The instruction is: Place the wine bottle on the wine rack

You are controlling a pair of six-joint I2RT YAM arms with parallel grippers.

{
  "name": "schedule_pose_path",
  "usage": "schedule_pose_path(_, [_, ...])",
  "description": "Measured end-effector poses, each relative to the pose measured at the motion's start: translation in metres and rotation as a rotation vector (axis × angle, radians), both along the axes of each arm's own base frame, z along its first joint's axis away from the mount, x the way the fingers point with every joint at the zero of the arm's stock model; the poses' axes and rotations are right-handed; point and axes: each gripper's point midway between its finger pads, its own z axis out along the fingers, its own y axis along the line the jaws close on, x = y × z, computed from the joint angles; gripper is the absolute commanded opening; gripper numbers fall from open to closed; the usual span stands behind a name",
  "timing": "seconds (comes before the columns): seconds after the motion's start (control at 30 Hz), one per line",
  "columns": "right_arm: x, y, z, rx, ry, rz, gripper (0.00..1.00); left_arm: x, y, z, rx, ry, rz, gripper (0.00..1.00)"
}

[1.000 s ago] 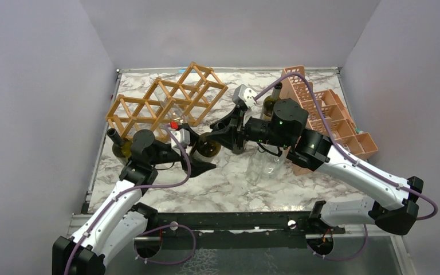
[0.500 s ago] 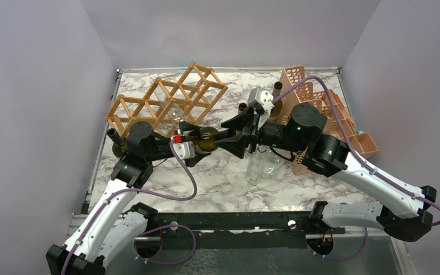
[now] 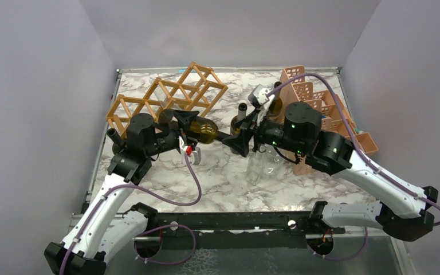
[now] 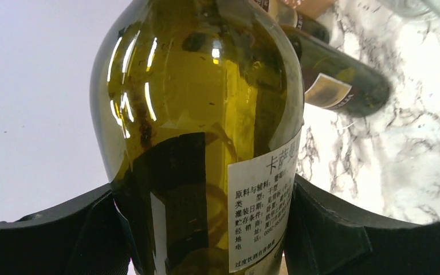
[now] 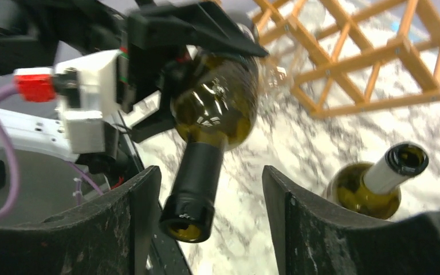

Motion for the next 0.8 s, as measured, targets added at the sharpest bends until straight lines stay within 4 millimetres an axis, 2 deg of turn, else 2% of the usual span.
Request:
schedule_pose_path(0.2, [0.014, 0.015, -0.03, -0.15, 0.098, -0.033, 0.62, 0.007, 0.008, 0.009, 0.075, -0.076, 0.031, 0.0])
schedule_pose_path(0.4, [0.017, 0.021, -0.057, -0.25, 0.146, -0.024, 0.61, 0.011, 0.013, 0.007, 0.161, -0.167, 0.034, 0.0])
schedule_pose_path(0.5, [0.02, 0.027, -0.059, -0.273, 0.144, -0.009, 0.61, 0.015, 0.018, 0.007, 0.204, -0.213, 0.051, 0.0])
schedule_pose_path(0.7, [0.027, 0.042, -0.051, -0.29, 0.111, 0.024, 0.6, 0.017, 0.028, 0.011, 0.259, -0.281, 0.091, 0.0])
schedule_pose_path(0.8, [0.029, 0.049, -0.056, -0.31, 0.109, 0.043, 0.6, 0.014, 0.031, 0.017, 0.266, -0.31, 0.097, 0.0])
